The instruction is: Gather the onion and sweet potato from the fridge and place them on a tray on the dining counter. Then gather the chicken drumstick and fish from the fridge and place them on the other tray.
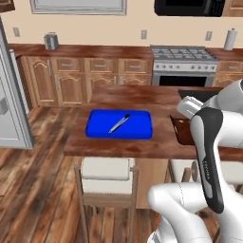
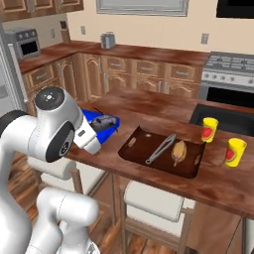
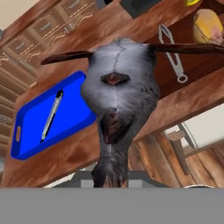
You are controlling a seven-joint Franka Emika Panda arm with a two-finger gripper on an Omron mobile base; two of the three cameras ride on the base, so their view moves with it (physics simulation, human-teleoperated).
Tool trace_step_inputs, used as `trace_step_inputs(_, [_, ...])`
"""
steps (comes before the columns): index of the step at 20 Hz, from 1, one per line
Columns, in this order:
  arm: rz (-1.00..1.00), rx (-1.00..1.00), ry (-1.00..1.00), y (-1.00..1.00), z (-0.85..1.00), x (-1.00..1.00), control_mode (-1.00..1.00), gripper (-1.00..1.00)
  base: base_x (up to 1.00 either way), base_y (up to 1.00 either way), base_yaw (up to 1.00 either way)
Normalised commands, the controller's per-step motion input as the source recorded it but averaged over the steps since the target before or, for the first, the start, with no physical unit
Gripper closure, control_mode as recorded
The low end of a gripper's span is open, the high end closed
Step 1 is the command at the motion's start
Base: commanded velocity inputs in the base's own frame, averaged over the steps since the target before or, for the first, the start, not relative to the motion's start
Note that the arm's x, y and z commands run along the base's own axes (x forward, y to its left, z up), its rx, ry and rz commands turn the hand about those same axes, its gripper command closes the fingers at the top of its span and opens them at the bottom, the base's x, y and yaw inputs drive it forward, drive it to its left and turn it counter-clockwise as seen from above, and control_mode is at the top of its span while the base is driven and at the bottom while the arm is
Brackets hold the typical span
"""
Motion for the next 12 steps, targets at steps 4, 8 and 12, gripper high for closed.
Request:
trace_step_inputs(4, [0.00,0.00,0.00,0.00,0.00,0.00,1.00,1.00,0.26,-0.26,-0.11])
trace_step_inputs(8, [0.00,0.00,0.00,0.00,0.00,0.00,1.00,1.00,0.13,-0.28,-0.10])
trace_step_inputs(12, [0.00,0.00,0.00,0.00,0.00,0.00,1.00,1.00,0.09,-0.24,-0.10])
